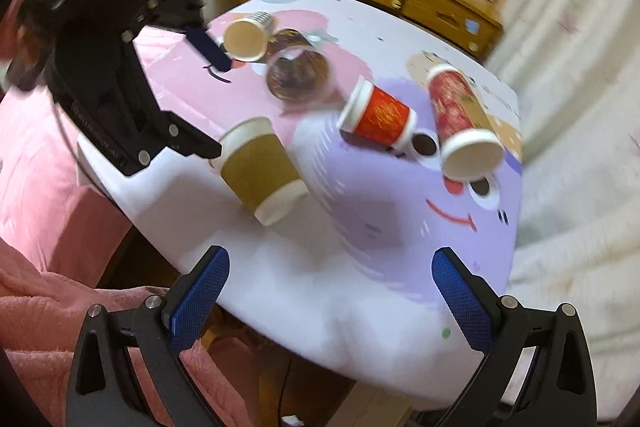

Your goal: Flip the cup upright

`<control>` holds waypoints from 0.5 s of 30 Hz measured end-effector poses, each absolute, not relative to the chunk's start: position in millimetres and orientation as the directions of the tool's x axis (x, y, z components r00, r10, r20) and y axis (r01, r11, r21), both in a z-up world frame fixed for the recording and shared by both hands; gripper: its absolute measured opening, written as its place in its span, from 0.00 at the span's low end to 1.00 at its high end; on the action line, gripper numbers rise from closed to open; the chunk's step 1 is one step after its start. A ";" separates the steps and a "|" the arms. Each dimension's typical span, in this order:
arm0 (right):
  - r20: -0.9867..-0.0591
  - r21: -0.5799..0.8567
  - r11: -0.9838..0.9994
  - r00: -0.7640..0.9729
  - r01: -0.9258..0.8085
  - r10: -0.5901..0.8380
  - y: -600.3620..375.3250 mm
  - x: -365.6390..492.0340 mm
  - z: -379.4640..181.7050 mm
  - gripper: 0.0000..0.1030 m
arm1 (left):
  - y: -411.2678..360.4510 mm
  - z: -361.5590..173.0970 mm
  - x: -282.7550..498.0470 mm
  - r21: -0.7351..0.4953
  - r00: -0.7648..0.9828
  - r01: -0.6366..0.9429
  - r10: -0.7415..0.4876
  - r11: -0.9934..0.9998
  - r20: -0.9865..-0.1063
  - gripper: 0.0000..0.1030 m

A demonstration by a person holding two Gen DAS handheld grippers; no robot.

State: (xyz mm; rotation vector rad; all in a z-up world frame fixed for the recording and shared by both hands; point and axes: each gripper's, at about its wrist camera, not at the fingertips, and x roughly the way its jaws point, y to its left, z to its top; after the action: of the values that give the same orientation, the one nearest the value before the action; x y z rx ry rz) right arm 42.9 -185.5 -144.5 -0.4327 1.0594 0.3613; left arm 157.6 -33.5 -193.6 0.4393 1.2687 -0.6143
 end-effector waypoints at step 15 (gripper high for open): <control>-0.910 -0.188 0.657 0.381 -0.730 0.163 -131.7 74.8 -169.7 1.00 | 44.8 -235.5 110.8 -0.265 0.213 -0.147 -0.231 0.953 -0.949 0.78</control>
State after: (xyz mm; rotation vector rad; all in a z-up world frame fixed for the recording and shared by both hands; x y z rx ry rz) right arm 74.8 -131.7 -169.7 -0.6447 1.0302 0.6228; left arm 110.8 44.8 -235.5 -0.3282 1.3621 -0.0595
